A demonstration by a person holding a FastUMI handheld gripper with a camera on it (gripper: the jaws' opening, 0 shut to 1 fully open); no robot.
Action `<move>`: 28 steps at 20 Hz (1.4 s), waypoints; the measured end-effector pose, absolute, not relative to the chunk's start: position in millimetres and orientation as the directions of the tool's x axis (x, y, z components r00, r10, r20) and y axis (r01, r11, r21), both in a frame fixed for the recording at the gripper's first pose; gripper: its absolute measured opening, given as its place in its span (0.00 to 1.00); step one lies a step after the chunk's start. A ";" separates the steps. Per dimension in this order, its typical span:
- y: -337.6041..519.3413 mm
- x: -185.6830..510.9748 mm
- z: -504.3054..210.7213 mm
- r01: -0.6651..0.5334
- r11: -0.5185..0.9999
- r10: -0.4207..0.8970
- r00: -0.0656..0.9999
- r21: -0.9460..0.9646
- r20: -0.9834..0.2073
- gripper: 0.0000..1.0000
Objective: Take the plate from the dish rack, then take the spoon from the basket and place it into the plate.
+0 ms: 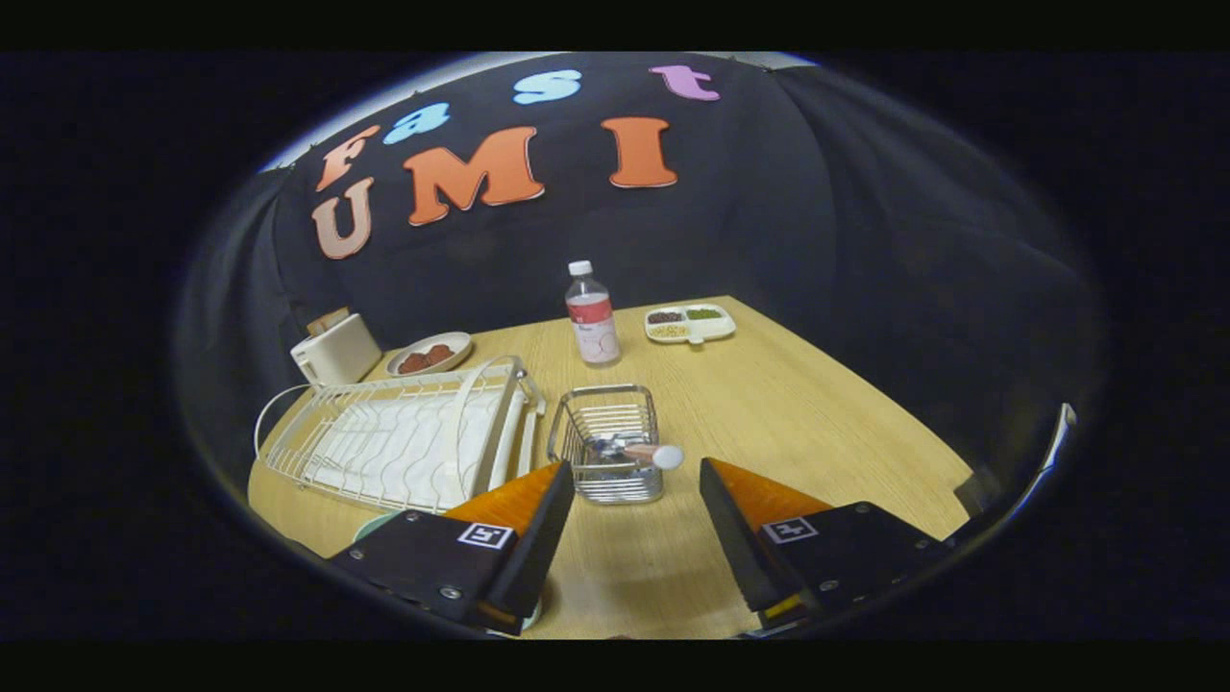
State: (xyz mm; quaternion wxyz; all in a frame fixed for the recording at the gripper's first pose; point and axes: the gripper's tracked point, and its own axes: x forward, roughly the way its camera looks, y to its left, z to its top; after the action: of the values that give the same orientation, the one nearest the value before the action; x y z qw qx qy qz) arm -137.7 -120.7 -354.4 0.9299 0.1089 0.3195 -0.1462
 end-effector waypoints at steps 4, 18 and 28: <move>-115.3 -125.7 -360.4 0.312 0.940 -0.164 0.765 0.135 -0.623 0.74; -111.3 -122.0 -350.1 0.299 0.949 -0.166 0.743 0.099 -0.649 0.12; -110.3 -135.8 -273.7 0.256 0.964 -0.163 0.790 0.077 -0.591 0.11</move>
State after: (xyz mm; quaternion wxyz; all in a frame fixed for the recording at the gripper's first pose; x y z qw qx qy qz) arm -135.8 -110.3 -273.7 0.9430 0.0768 0.3043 -0.1110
